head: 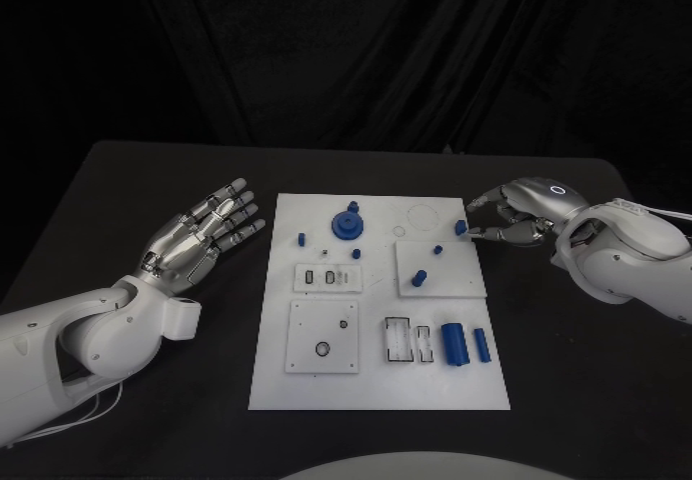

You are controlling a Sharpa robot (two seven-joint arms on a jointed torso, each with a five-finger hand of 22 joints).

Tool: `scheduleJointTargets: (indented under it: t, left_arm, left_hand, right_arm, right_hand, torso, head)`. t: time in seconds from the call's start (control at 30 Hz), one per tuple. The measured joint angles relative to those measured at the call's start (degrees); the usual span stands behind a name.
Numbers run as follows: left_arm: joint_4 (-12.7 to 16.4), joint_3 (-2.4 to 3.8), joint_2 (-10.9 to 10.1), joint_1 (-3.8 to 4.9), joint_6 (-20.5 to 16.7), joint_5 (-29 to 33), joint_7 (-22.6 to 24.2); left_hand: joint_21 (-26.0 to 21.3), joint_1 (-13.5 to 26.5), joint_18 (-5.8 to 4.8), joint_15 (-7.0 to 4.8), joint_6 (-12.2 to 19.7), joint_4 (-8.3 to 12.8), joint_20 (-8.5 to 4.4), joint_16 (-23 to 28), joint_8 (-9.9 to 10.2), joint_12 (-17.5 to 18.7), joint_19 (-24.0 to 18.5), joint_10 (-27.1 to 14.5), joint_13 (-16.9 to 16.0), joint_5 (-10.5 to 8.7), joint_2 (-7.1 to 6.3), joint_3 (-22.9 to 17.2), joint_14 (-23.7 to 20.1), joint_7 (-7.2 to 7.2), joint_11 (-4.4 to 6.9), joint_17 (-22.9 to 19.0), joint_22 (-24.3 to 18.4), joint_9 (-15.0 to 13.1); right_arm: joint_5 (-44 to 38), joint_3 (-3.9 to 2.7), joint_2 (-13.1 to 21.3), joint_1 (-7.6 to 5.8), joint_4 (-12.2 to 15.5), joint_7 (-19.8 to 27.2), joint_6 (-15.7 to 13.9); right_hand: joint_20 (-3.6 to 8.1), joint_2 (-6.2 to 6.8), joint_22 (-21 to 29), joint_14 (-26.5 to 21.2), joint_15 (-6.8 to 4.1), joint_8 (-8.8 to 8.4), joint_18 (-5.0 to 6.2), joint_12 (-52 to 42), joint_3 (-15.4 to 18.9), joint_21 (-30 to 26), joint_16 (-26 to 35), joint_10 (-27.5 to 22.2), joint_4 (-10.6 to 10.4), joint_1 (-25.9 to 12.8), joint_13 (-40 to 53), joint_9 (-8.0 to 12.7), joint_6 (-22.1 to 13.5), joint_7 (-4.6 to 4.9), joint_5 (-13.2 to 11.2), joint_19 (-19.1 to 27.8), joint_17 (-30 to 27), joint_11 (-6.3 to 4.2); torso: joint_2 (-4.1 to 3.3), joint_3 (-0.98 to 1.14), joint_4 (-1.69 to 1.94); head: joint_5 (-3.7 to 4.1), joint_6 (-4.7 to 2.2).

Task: Assemble the parts on the task board

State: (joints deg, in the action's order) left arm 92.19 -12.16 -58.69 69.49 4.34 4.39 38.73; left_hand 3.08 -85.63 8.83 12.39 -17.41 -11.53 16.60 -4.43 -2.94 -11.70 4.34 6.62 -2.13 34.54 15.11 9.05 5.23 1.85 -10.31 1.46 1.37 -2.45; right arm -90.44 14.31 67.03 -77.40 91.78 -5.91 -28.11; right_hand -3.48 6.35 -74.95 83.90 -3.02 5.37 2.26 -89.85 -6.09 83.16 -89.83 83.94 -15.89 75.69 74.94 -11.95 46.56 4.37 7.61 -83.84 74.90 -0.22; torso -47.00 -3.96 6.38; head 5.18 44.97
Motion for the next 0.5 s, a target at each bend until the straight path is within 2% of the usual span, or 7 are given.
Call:
scheduleJointTargets:
  t: [0.3,0.5]
  left_arm:
    - [0.03,0.0,-0.16,-0.01,0.08,0.0,-0.01]
    - [0.0,0.0,-0.23,-0.03,0.12,0.0,-0.04]
  left_hand:
    - [0.0,0.0,0.0,0.0,0.0,0.0,0.0,0.0,0.0,0.0,0.0,0.0,0.0,0.0,0.0,0.0,0.0,0.0,0.0,0.0,0.0,0.0]
    - [0.0,0.0,0.0,0.0,0.0,0.0,0.0,0.0,0.0,0.0,0.0,0.0,0.0,0.0,0.0,0.0,0.0,0.0,0.0,0.0,0.0,0.0]
  right_arm:
    - [0.0,0.0,-1.4,0.92,-1.19,-0.04,-0.22]
    - [0.0,0.0,-2.16,1.08,-1.94,-0.13,-0.56]
  right_hand:
    - [0.0,0.91,0.01,0.0,0.0,0.0,-0.01,0.0,-0.15,0.0,0.0,0.0,-0.15,0.92,-0.01,0.0,0.41,0.41,-0.33,0.0,0.0,0.0]
    - [0.0,0.67,0.01,0.0,0.0,0.0,0.0,0.0,-0.16,-0.01,0.0,0.0,-0.15,2.06,-0.01,-0.01,0.61,0.61,-0.23,0.0,0.0,0.0]
  torso:
    - [0.07,-0.01,-0.14]
    - [0.07,-0.01,-0.14]
  head:
    - [-0.36,0.35]
    - [-0.3,0.49]
